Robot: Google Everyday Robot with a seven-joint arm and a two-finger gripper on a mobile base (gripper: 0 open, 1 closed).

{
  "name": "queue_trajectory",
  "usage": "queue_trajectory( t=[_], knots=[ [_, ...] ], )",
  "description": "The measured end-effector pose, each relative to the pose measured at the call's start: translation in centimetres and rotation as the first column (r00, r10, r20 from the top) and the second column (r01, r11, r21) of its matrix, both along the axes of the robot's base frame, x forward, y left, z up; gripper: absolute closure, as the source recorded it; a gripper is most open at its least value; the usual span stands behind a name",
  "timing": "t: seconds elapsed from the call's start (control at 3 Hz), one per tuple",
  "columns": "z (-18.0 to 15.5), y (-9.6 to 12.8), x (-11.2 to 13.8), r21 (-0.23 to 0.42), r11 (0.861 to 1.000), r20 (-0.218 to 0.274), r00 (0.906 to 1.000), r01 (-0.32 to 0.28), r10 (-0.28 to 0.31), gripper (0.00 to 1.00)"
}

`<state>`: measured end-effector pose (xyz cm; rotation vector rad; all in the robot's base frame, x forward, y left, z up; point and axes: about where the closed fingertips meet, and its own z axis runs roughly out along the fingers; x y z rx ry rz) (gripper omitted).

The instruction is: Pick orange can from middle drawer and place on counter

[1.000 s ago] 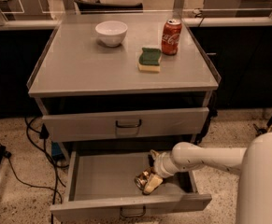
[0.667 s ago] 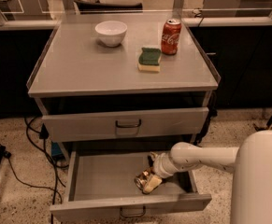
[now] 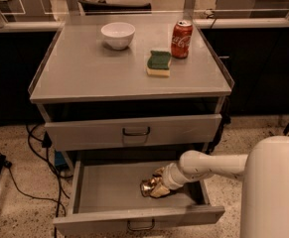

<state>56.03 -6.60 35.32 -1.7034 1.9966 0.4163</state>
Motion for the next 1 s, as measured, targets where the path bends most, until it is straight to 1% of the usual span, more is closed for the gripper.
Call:
queue_trajectory(
  t=[0.33, 0.67, 1.0],
  knots=[
    [0.2, -0.18, -0.39, -0.008, 1.0, -0.012, 0.9999, 0.001, -0.001, 0.7],
    [0.49, -0.21, -0.76, 0.0, 1.0, -0.033, 0.9993, 0.015, -0.015, 0.92],
    [0.5, -0.2, -0.77, 0.0, 1.0, -0.034, 0.9993, 0.016, -0.016, 1.0]
  ],
)
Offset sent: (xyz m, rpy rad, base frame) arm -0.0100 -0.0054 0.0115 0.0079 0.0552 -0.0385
